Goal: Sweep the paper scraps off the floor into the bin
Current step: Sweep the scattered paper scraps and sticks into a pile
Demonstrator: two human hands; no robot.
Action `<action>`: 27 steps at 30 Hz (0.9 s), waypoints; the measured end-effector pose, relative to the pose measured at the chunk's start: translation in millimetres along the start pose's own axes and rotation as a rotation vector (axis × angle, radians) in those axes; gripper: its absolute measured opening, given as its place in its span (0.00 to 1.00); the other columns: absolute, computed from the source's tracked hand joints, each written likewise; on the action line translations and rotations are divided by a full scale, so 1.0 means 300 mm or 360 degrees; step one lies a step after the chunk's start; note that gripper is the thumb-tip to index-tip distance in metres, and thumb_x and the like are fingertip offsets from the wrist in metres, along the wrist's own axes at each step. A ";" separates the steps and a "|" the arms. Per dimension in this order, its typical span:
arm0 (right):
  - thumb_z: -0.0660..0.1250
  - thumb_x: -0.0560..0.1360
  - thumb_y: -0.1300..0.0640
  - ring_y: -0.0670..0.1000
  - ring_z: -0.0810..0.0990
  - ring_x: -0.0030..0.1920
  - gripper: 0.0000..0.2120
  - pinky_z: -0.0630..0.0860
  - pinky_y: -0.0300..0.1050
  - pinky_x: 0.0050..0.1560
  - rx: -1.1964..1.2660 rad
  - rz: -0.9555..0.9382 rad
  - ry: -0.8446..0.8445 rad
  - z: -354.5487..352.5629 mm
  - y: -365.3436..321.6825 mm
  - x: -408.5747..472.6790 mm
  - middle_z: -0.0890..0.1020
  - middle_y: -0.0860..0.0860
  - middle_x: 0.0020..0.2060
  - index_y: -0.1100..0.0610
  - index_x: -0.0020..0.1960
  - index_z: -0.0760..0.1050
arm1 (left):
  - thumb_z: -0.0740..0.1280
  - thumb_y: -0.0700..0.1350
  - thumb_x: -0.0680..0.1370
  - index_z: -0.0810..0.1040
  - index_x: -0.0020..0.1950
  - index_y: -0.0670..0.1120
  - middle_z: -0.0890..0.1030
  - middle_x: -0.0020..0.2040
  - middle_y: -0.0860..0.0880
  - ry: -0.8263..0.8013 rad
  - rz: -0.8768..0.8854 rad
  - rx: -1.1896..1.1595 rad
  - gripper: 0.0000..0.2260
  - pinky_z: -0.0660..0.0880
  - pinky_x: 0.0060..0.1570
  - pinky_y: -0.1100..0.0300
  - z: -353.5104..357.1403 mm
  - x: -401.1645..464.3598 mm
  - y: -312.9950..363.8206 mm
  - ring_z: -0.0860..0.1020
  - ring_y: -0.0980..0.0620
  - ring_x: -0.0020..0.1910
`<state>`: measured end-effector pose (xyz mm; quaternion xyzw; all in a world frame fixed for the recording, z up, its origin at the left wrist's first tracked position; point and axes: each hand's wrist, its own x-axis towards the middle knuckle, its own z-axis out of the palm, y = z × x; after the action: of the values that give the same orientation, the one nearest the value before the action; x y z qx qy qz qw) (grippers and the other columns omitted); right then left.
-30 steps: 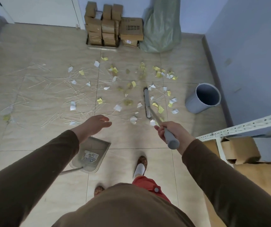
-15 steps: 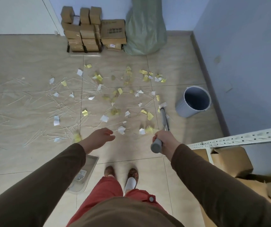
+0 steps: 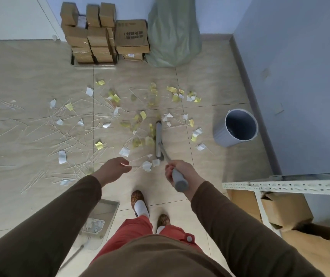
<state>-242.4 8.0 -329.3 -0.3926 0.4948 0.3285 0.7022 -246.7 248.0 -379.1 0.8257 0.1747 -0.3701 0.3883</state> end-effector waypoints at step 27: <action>0.54 0.82 0.66 0.50 0.72 0.35 0.07 0.76 0.42 0.28 -0.0632 -0.0040 0.0498 -0.231 -0.550 0.337 0.70 0.55 0.39 0.61 0.59 0.65 | 0.69 0.49 0.79 0.79 0.62 0.47 0.82 0.56 0.47 -0.0024 0.0033 0.0038 0.13 0.76 0.55 0.52 0.010 0.221 0.309 0.80 0.46 0.54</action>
<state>-102.6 -124.0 -402.2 -0.5751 0.5182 0.3458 0.5302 -150.7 186.6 -382.3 0.8292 0.1587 -0.3744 0.3835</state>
